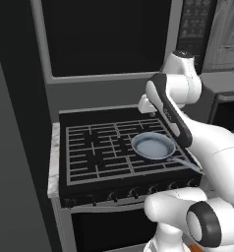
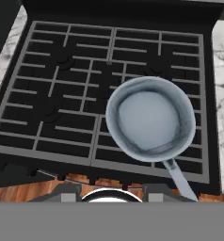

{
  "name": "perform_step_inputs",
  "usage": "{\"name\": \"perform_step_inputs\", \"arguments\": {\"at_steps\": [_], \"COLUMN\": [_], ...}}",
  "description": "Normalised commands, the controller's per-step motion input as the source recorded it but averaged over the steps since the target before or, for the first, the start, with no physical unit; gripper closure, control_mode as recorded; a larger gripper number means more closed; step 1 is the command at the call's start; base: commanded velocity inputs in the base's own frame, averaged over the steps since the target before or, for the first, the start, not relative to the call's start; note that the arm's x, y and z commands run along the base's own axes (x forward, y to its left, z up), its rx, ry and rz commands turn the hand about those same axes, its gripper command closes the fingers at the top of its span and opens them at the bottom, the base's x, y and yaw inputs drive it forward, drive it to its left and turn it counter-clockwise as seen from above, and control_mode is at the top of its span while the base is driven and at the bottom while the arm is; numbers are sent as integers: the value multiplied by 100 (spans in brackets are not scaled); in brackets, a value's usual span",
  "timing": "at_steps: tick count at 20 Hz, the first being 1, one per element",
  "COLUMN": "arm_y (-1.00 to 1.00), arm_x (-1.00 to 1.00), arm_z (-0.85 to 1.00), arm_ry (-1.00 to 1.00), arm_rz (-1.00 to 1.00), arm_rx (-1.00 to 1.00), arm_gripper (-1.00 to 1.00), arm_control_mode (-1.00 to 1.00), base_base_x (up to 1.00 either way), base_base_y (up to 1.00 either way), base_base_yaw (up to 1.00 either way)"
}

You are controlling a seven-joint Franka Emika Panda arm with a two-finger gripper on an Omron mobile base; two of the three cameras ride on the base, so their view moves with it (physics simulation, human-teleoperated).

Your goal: Pick up the butter stick and place it in the pan. Then turn on the burner for the pan.

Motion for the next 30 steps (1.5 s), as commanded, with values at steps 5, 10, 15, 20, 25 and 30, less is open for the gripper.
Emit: {"name": "perform_step_inputs", "arguments": {"at_steps": [5,10,15,20,25,30], "arm_y": [-37,-78,-75,-71,-69,-44], "arm_x": [-1,-4,-10,-14,-18,0], "arm_z": [0,0,-9,-13,-7,-8], "arm_ry": [0,1,4,8,15,16], "arm_rz": [0,0,-1,-3,-3,-10], "arm_rx": [0,0,0,2,3,0], "arm_gripper": [-100,-100,-100,-100,-100,-100], "arm_control_mode": [-100,-100,-100,-100,-100,-100], "base_base_x": [0,0,0,0,0,0], "base_base_y": [0,0,0,0,0,0], "base_base_yaw": [0,0,0,0,0,0]}}
